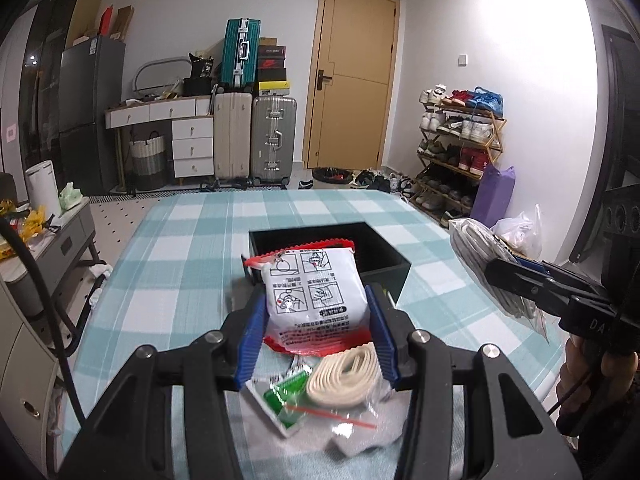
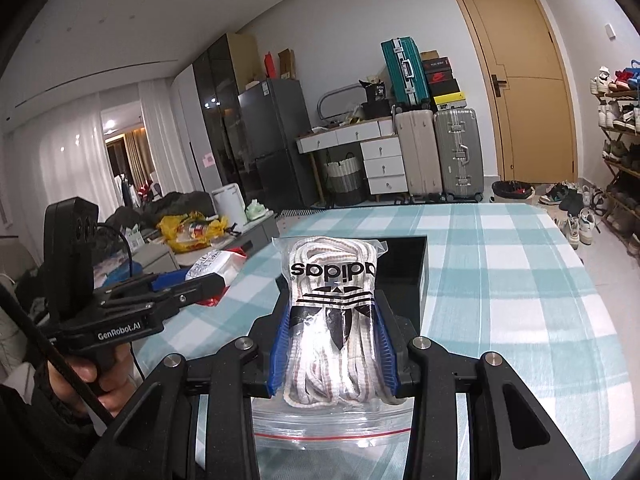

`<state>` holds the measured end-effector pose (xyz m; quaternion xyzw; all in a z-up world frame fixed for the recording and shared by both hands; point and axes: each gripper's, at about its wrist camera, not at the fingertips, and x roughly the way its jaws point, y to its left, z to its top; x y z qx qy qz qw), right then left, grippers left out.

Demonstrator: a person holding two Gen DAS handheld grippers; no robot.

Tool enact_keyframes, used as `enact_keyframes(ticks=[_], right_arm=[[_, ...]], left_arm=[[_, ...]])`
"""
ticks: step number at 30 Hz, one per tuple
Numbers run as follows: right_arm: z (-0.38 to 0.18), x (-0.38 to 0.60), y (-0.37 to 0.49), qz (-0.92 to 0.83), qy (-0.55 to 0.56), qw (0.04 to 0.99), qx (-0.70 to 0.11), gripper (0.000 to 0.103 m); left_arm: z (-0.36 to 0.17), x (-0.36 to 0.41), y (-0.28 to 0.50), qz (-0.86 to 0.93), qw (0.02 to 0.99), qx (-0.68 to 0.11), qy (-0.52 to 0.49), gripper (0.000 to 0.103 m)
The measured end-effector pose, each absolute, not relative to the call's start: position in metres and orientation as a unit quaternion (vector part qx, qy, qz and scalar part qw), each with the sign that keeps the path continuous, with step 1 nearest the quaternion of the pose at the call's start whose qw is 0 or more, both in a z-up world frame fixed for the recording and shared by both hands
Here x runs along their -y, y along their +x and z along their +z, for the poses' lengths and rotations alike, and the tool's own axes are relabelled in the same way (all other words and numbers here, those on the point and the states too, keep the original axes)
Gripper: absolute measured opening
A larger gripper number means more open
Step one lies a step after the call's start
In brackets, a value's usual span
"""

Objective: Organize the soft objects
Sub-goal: 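Lift both held packets and carry them over the open black box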

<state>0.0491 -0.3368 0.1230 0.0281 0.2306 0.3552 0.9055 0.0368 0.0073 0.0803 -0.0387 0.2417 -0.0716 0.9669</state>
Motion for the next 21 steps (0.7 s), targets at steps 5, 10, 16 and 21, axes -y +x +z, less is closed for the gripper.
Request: enact_keyframes(ticks=[5,10,16,21], right_arm=[[0.139,0.335,0.064,0.351,0.033,0.908,-0.228,0.038],[0.144,0.328,0.082,0.346,0.031,0.907,-0.239,0.038],[0.142,0.316,0.099,0.347,0.025,0.903,-0.252,0.038],[0.136,0.305,0.117,0.345,0.017,0.9,-0.265,0.038]], left_arm=[[0.088,-0.01,0.051,-0.075,0.967,-0.241,-0.045,0.047],[0.091,-0.01,0.065,-0.073,0.967,-0.241,-0.046,0.047],[0.089,-0.006,0.083,-0.068,0.966,-0.248,-0.041,0.047],[0.084,-0.001,0.102,-0.067,0.963,-0.258,-0.036,0.048]])
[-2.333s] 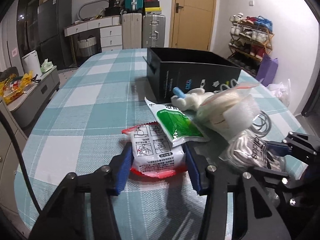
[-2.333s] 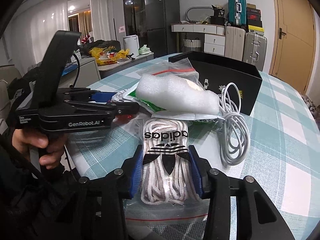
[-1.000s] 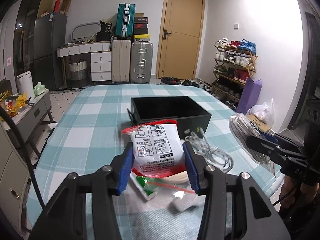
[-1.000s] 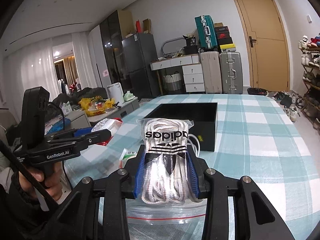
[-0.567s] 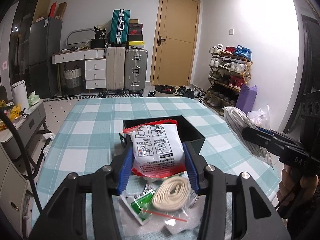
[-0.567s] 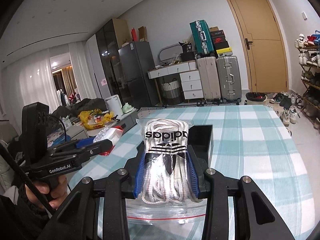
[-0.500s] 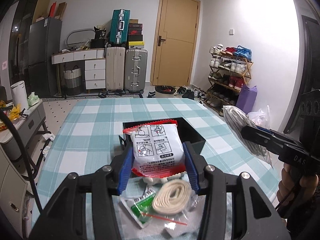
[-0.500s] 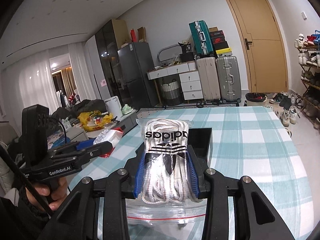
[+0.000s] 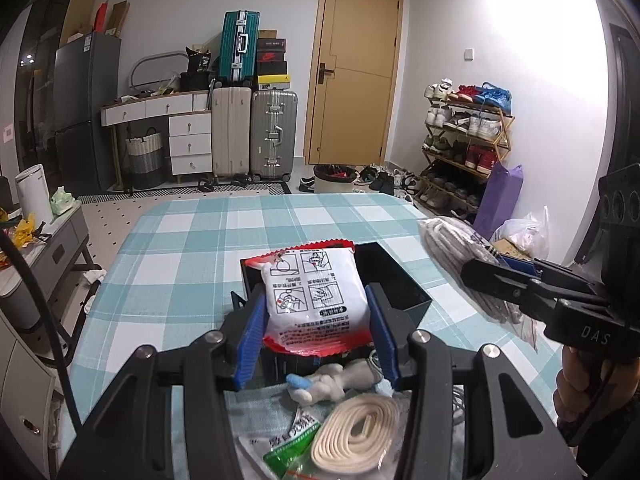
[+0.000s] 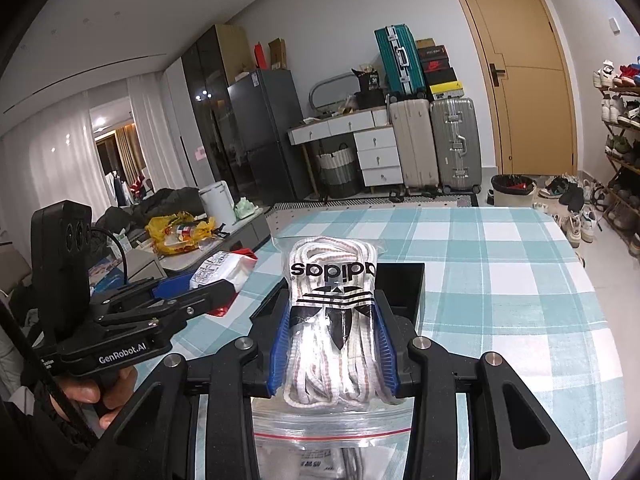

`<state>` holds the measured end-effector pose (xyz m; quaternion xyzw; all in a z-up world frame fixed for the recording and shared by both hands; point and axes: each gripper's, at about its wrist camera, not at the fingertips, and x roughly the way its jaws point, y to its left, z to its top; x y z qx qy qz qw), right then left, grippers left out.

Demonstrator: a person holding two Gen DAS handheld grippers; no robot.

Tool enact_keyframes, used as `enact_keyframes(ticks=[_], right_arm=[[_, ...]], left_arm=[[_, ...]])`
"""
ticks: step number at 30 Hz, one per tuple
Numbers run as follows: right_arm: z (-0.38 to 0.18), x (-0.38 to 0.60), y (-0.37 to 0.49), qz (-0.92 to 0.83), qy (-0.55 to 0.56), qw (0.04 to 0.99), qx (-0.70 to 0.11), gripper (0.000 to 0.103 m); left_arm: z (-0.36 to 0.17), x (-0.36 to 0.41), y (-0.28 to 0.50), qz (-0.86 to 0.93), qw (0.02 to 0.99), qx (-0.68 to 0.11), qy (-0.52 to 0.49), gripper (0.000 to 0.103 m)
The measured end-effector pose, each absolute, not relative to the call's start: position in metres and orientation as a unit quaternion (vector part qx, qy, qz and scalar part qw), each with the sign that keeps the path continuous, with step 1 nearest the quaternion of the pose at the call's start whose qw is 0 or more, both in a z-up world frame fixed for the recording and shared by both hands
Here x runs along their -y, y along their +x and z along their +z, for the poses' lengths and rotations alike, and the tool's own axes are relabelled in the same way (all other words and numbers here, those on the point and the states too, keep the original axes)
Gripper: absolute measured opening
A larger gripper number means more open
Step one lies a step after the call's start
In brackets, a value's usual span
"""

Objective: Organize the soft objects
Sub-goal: 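Lift both held packets and carry them over the open black box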

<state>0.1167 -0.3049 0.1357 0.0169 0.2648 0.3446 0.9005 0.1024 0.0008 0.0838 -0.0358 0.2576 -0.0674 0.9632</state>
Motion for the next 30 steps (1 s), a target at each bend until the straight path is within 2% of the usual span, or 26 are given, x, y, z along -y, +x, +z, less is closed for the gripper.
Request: enact_keyframes(ticks=[30], right_arm=[[0.083,0.247,0.209,0.319,-0.09,0.879,-0.342,0.038]], left_arm=[[0.044,0.011,0.175,-0.05,0.945,-0.322,-0.025,0.048]])
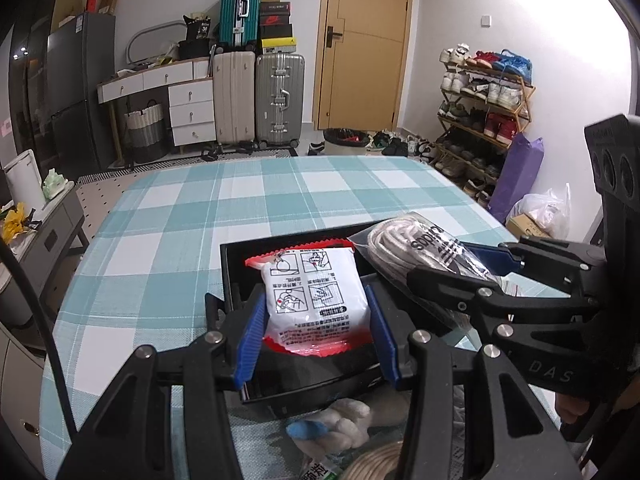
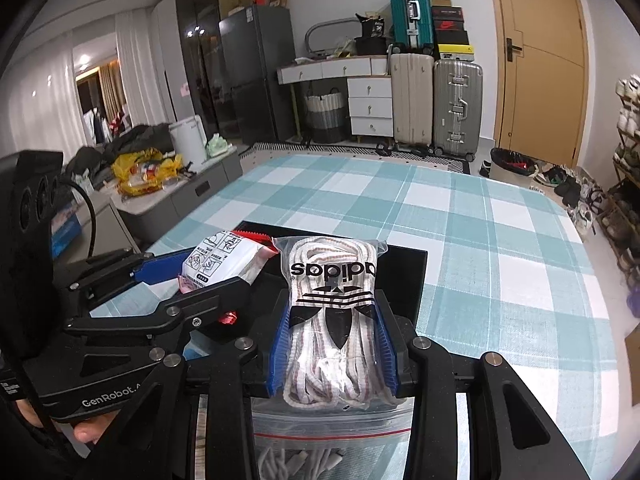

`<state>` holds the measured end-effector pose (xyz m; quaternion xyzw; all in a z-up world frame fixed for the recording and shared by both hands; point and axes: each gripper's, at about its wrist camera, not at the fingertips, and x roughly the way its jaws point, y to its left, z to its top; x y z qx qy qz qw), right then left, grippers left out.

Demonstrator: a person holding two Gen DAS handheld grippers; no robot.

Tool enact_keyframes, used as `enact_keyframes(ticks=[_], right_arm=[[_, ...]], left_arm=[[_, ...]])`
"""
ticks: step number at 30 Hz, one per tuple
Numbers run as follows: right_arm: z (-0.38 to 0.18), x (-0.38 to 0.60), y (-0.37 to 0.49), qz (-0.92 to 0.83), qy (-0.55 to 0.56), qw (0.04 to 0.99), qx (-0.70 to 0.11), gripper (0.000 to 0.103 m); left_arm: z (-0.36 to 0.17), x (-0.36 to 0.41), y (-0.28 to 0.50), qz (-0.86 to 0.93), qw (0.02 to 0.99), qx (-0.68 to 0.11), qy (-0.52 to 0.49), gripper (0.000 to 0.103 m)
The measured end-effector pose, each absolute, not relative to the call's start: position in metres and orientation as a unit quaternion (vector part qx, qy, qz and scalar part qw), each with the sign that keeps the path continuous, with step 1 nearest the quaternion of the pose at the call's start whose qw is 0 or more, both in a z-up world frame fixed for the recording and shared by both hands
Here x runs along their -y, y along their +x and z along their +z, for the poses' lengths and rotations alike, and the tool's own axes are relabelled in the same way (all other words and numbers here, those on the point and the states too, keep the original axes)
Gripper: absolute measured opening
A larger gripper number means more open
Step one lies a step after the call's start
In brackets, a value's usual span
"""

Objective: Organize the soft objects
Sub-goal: 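Lift both held packets and carry them over the open black box, then open left gripper dropping packet into box while right gripper releases lace bag there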

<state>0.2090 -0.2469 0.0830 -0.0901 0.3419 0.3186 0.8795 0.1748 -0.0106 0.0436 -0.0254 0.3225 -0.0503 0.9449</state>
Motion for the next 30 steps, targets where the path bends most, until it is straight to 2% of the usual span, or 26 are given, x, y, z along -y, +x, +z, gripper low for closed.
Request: enact_keyframes(ticks=[11,24,30], right_arm=[[0.066,0.23,0.228,0.324,-0.151,0.862,-0.361,0.038],[0.06,0.226,0.228,0.323,-0.146,0.829,-0.432,0.039],[0.061,0.228,0.221,0.32,-0.149,0.835,-0.422,0.043]], left_arm=[[0.027,0.013,0.184,-0.051,0.936,-0.348,-0.012,0.048],[0.028,0.011,0.176,-0.074,0.93,-0.36,0.003,0.049],[0.029,0.01,0.174,-0.079,0.929,-0.361,0.004,0.05]])
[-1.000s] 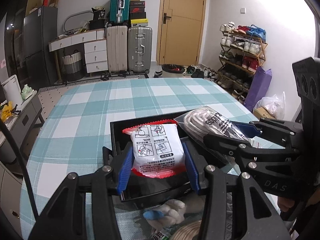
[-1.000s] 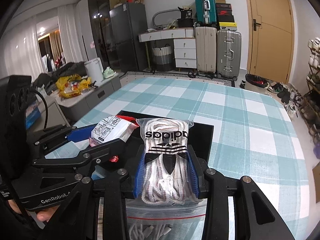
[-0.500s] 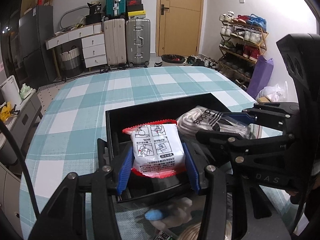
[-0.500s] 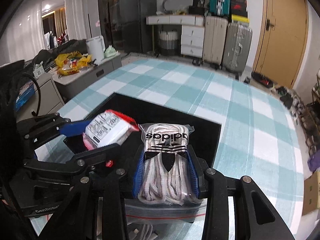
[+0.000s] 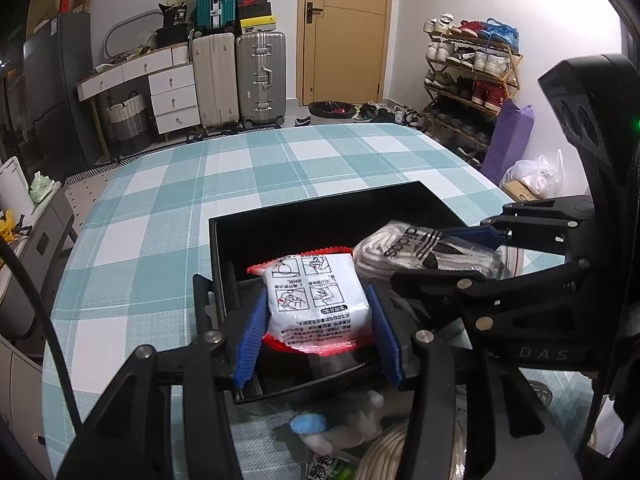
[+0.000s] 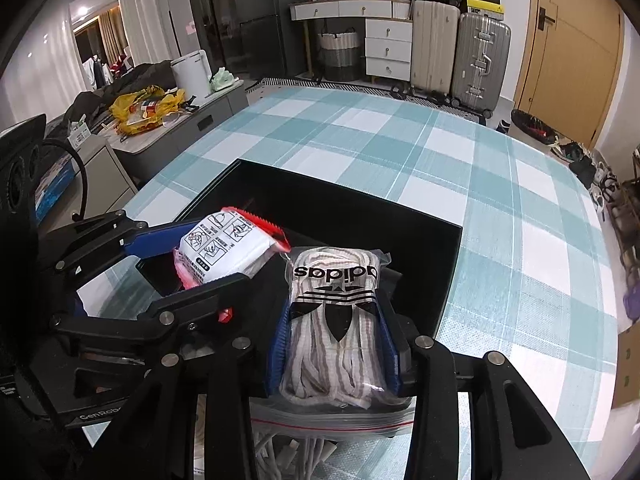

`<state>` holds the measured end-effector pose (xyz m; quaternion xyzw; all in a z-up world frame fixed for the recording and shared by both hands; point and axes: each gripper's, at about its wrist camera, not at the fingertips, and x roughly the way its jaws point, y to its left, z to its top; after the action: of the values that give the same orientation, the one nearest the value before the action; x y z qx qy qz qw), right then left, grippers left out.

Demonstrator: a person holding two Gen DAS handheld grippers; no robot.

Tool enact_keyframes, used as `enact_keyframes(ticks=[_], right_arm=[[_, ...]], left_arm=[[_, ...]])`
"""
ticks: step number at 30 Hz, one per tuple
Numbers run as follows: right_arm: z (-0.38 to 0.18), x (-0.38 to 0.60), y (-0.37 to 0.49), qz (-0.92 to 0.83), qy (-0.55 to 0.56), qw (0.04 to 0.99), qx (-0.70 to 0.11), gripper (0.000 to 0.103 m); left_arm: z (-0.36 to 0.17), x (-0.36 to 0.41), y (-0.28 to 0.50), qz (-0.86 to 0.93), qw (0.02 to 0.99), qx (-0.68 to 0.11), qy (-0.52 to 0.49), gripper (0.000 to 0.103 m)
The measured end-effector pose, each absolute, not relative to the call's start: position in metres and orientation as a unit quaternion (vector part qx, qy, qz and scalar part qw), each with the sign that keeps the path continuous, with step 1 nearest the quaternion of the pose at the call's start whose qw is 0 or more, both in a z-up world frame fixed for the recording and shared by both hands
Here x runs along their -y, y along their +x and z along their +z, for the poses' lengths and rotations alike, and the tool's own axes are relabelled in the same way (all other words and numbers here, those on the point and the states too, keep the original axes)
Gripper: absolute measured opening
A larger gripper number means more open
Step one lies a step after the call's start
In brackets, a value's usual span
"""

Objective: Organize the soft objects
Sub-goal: 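Open left gripper dropping packet into box while right gripper releases lace bag there, then move left gripper to bagged white strap while right gripper approaches white coiled cable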

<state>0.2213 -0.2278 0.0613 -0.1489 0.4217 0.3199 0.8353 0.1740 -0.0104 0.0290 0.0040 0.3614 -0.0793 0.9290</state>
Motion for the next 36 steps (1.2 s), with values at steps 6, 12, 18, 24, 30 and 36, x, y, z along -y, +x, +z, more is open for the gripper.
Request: enact_keyframes(ticks=[6,12,18,24,30,36], right_arm=[[0.079,0.24,0.205,0.284,-0.167,0.877,-0.348,0.063],[0.094,0.273,0.192,0.273,-0.123,0.891,-0.342,0.094],[0.093,0.294,0.164,0.286,-0.086,0.889,-0.348,0.102],[0.089,0.295,0.137,0.308,-0.084,0.885,-0.339,0.102],[0.089,0.296,0.121,0.317,-0.098,0.884,-0.328,0.102],[0.088,0.299,0.113,0.319,-0.107,0.884,-0.325,0.102]], left_arm=[[0.035,0.011,0.169,-0.082,0.932,-0.353,0.004,0.068],[0.05,0.009,0.147,-0.079,0.945,-0.317,0.01,0.102],[0.056,-0.002,0.125,-0.065,0.95,-0.305,-0.007,0.103],[0.051,-0.016,0.102,-0.044,0.952,-0.301,-0.029,0.103],[0.046,-0.023,0.087,-0.021,0.953,-0.3,-0.033,0.103],[0.044,-0.02,0.075,-0.018,0.955,-0.295,-0.025,0.103]])
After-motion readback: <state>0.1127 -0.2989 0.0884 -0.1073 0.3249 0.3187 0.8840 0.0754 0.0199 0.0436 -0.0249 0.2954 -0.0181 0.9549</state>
